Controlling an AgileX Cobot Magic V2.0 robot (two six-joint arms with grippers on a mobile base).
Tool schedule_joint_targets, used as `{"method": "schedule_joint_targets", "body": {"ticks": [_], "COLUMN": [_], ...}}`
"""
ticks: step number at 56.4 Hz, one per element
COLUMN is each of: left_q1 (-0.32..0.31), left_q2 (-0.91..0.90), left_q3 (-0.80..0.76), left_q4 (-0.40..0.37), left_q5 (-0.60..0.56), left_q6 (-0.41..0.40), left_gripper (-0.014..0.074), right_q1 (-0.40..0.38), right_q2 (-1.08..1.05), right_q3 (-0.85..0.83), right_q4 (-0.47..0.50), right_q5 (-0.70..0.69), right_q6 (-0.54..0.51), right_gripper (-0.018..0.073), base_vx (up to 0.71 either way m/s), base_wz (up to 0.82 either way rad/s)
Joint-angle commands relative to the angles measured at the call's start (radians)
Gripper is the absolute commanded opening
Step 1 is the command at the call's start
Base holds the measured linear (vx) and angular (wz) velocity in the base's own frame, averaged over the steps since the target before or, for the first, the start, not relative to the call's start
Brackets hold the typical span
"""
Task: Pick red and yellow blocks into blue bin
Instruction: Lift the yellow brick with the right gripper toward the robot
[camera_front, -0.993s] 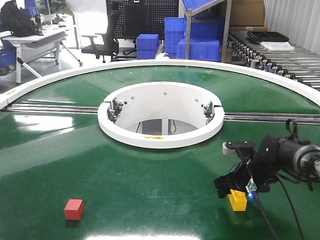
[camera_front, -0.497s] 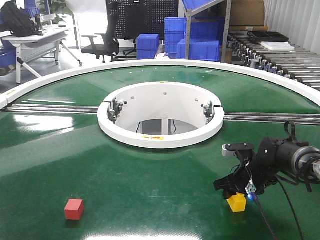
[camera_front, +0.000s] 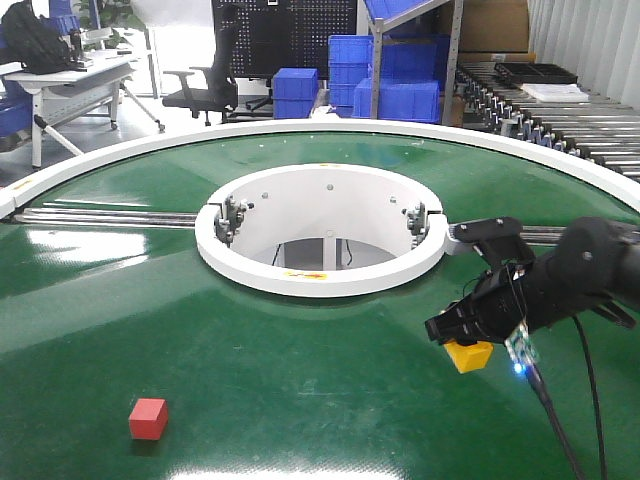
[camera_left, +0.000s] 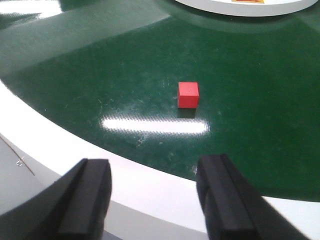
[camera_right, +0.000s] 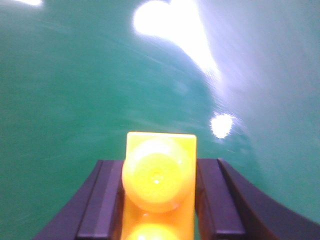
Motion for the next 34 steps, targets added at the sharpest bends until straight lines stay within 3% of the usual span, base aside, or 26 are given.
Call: {"method": "schedule_joint_targets", "body": {"ticks": [1,17,34], "left_q1": [0.000,0.000,0.000], "left_q2": [0.009,0.009,0.009], "left_q3": [-0.026,-0.026,-0.026], "left_q4": [-0.004,-0.004,-0.011], "left_q5": [-0.084,-0.098,-0.100], "left_q6": [-0.001,0.002,0.002], "left_gripper": [0.0488,0.0488,0.0488], "right_q1": [0.027,0.116,0.121], "right_q2": [-0.169,-0.521,-0.774], "right_q3": [0.072,0.372,0.609], "right_q4": [0.039,0.068,0.120], "right_q5": [-0.124,-0.134,-0.142], "right_q6": [-0.072,-0.107,-0.108], "right_gripper": [0.0256,0.0256,0.0256], "base_vx": [0.00,0.00,0.00], "base_wz": [0.00,0.00,0.00]}}
